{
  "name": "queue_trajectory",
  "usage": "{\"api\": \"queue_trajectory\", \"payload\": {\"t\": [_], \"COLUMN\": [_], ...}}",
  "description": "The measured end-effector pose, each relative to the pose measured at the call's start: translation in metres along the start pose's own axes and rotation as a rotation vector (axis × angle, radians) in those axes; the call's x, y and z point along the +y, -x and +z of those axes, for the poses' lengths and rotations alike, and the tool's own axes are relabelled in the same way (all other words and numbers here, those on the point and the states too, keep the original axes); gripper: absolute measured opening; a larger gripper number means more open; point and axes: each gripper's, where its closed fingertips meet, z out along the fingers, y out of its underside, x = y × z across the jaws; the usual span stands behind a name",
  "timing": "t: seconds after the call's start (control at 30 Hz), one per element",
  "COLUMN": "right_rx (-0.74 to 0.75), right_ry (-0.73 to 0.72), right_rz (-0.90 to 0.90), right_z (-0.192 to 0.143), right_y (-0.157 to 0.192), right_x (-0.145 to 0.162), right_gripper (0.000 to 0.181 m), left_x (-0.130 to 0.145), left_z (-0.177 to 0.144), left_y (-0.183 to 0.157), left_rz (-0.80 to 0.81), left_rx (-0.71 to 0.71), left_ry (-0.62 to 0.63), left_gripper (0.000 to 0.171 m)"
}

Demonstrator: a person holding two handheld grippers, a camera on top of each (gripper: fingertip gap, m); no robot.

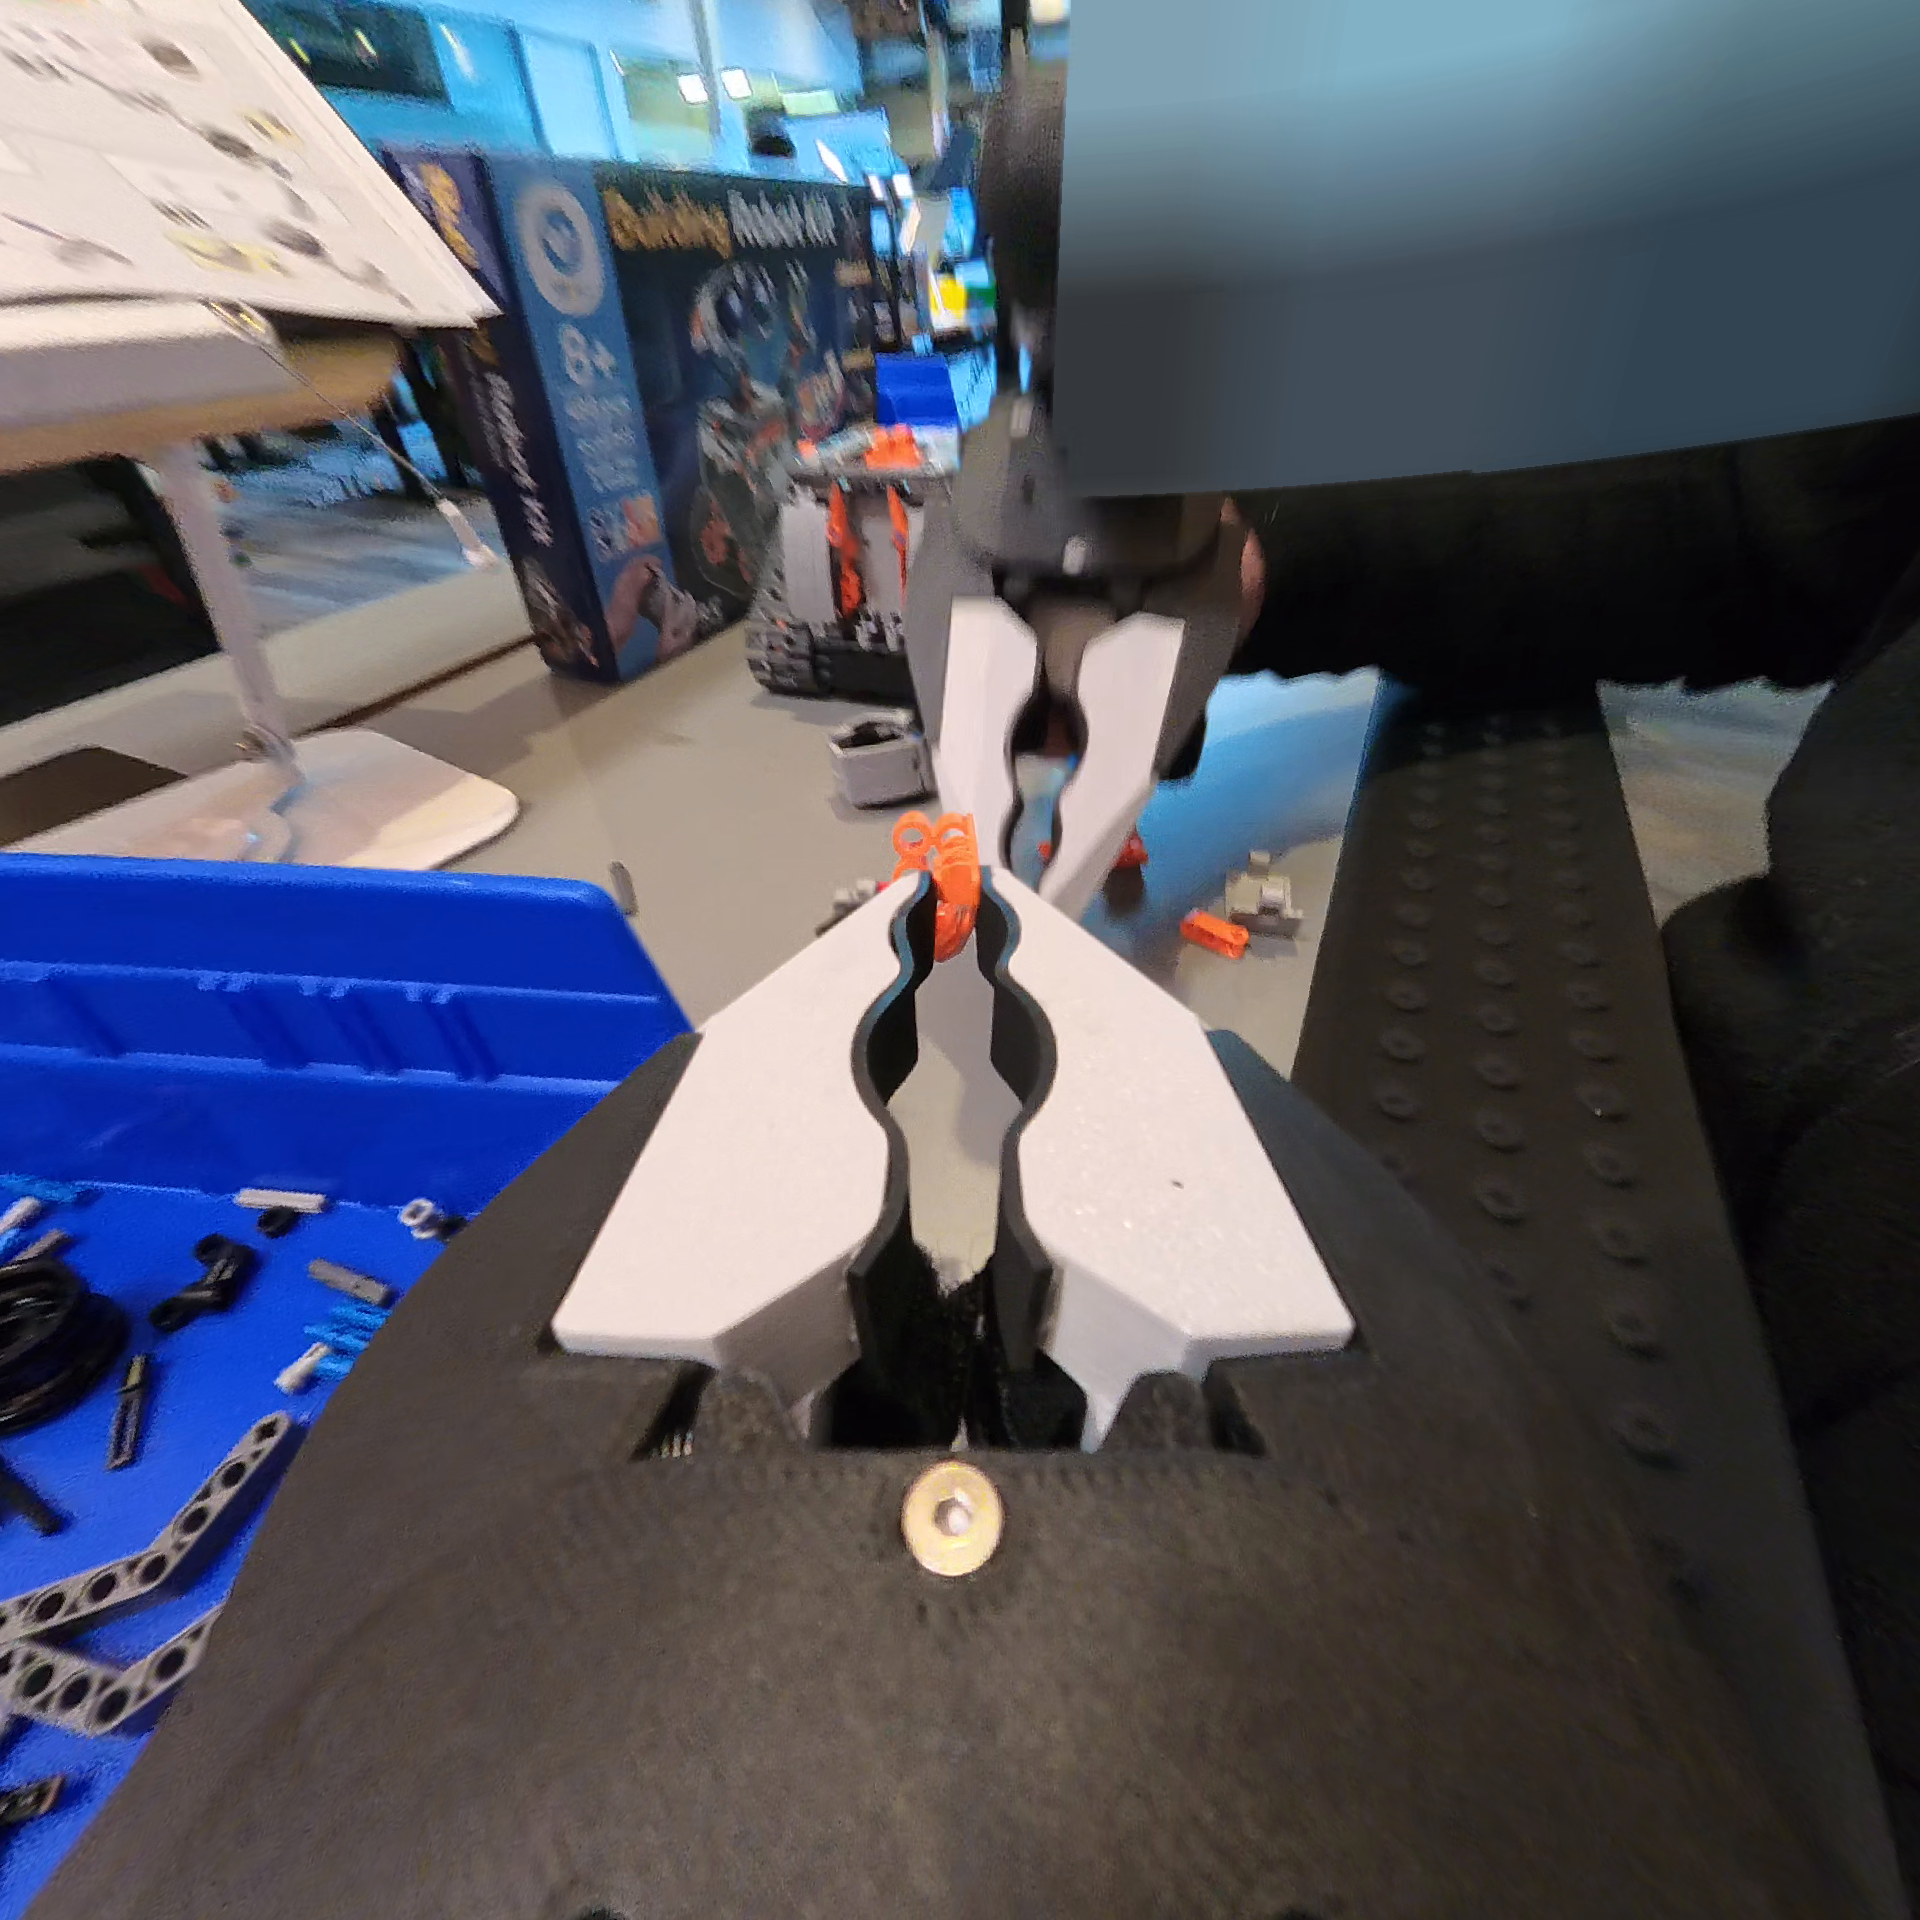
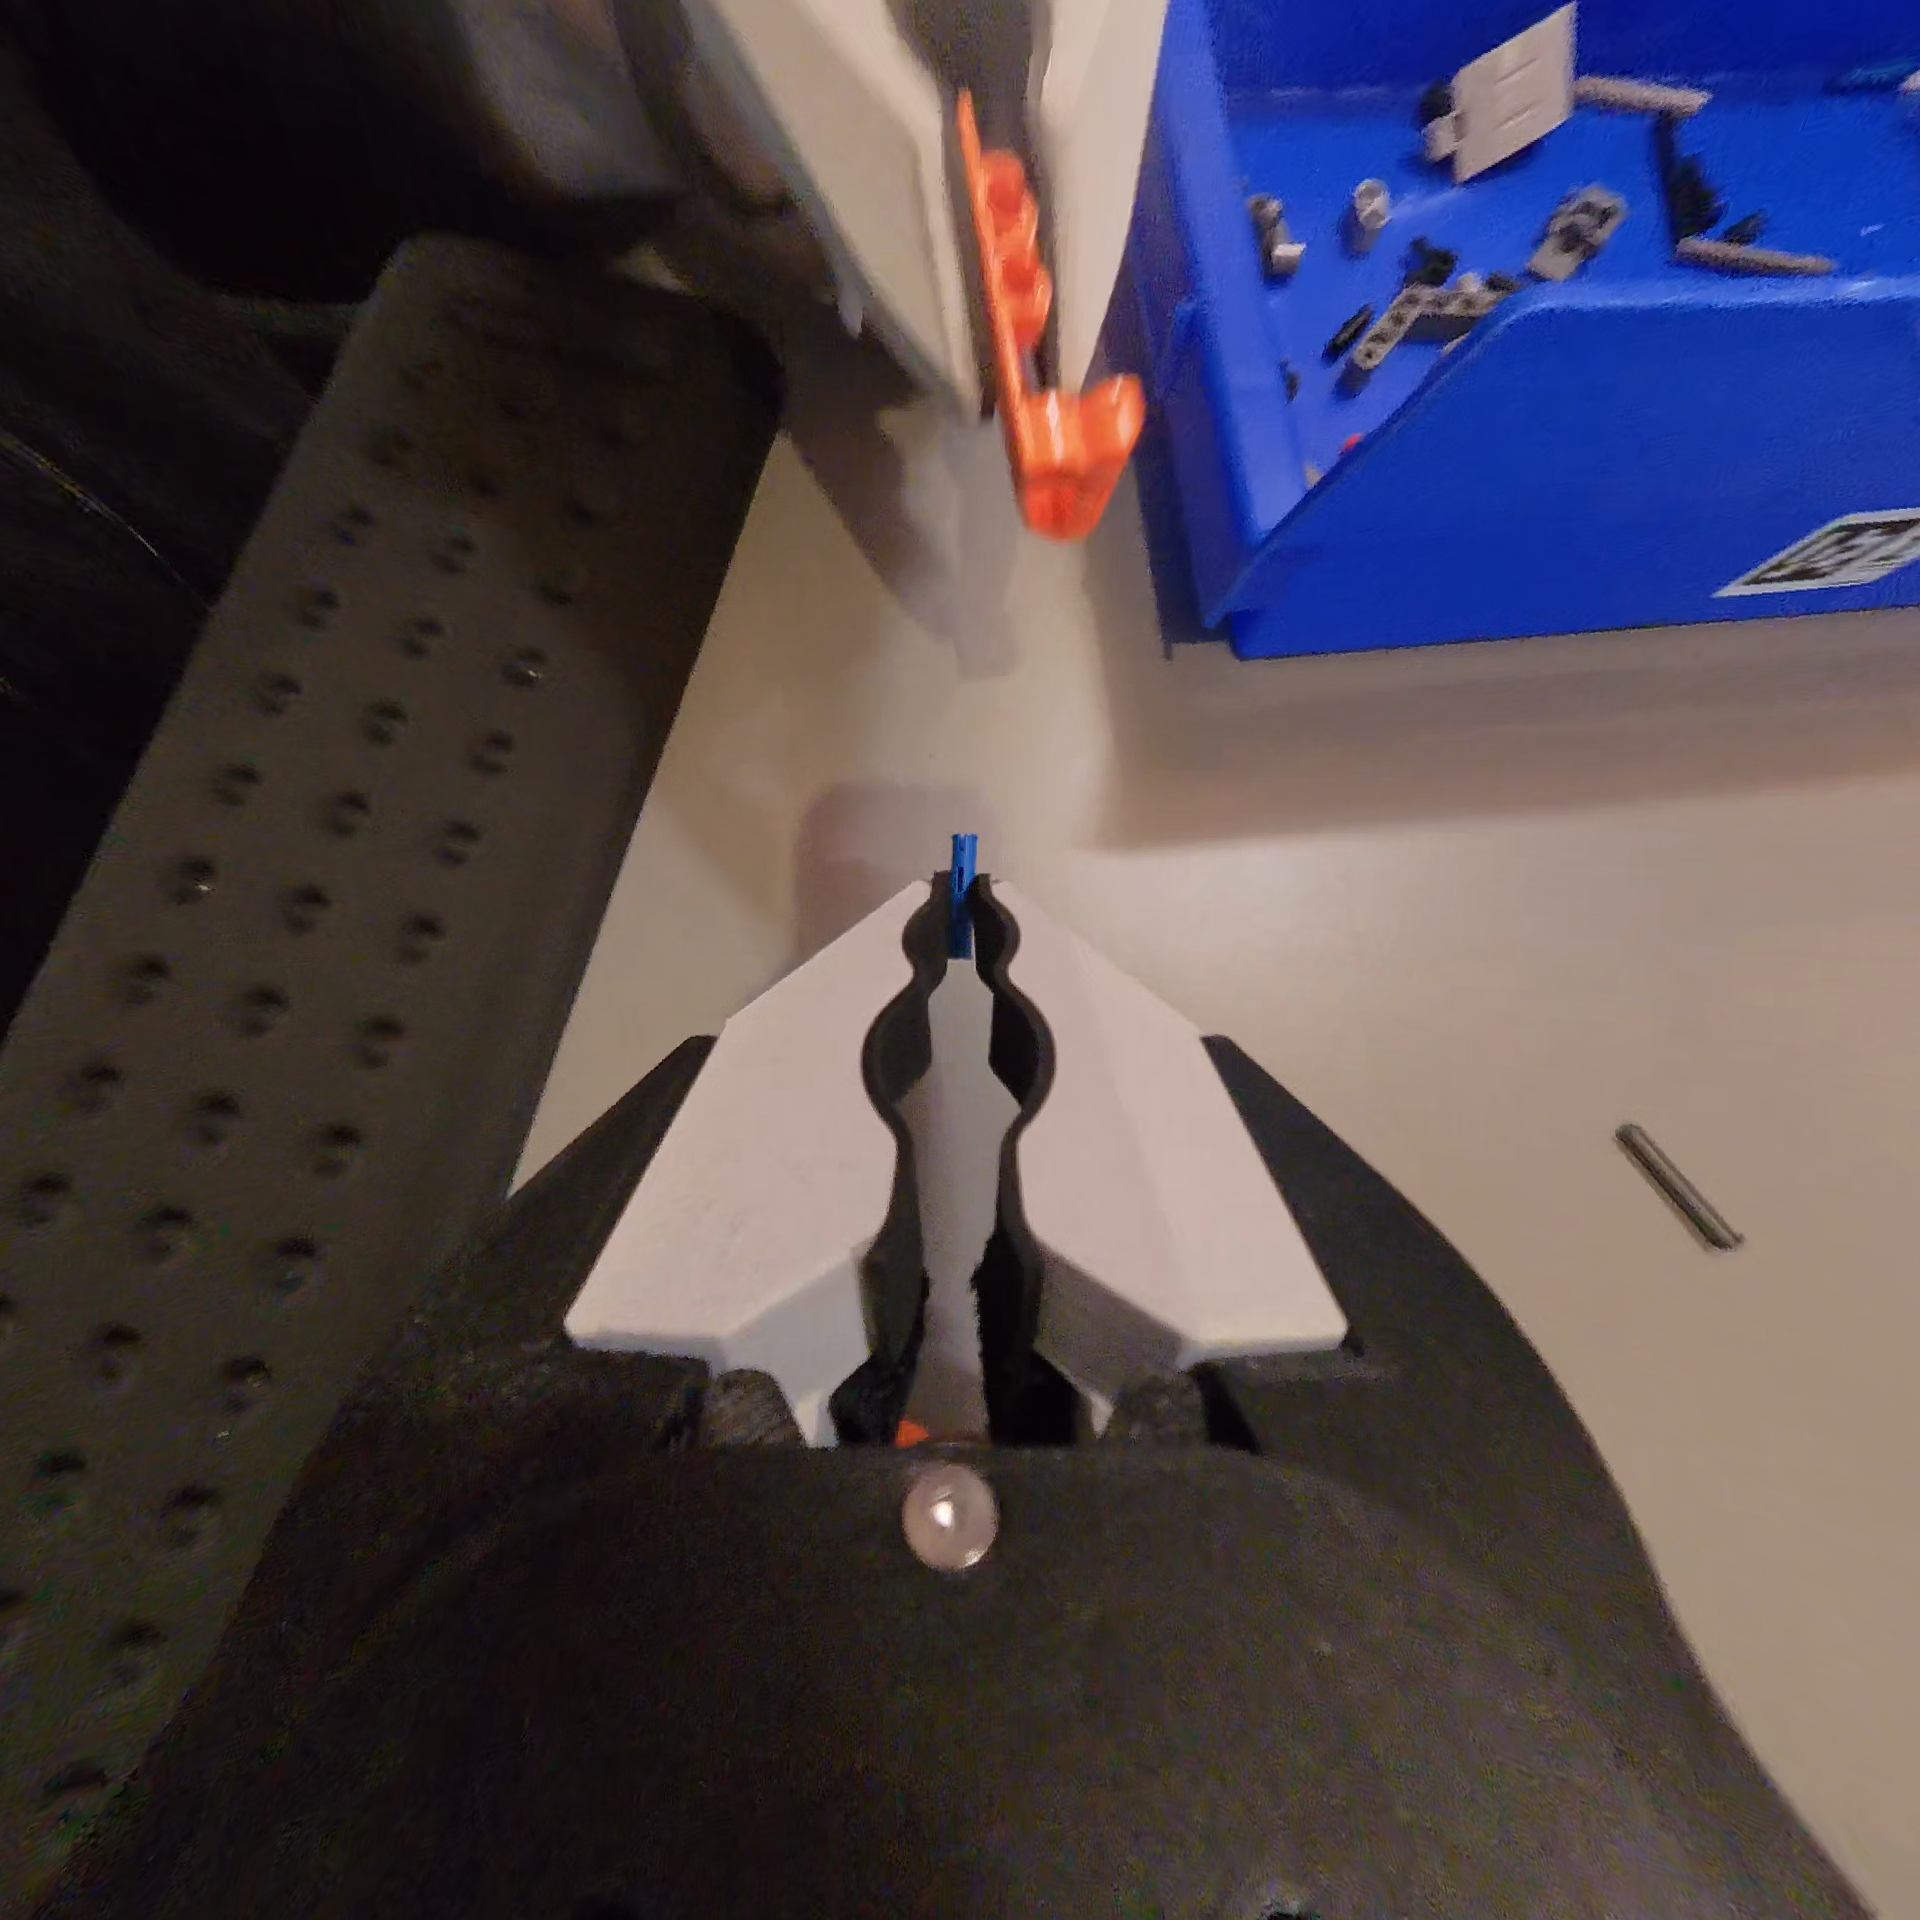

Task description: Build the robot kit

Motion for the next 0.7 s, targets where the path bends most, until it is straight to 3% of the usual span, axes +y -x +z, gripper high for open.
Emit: {"api": "queue_trajectory", "payload": {"t": [0.27,0.7], "right_rx": [0.080,0.087], "right_ry": [-0.143,-0.153], "right_rz": [0.018,0.039], "right_z": [-0.026,-0.029], "right_y": [0.003,0.001], "right_x": [-0.020,-0.007], "right_gripper": [0.001,0.001], "left_x": [0.010,0.036], "left_z": [0.020,0.037], "left_y": [-0.018,-0.026], "left_rz": [0.094,0.265], "left_rx": [0.040,0.015], "left_ry": [0.078,0.233], "left_gripper": [0.005,0.004]}}
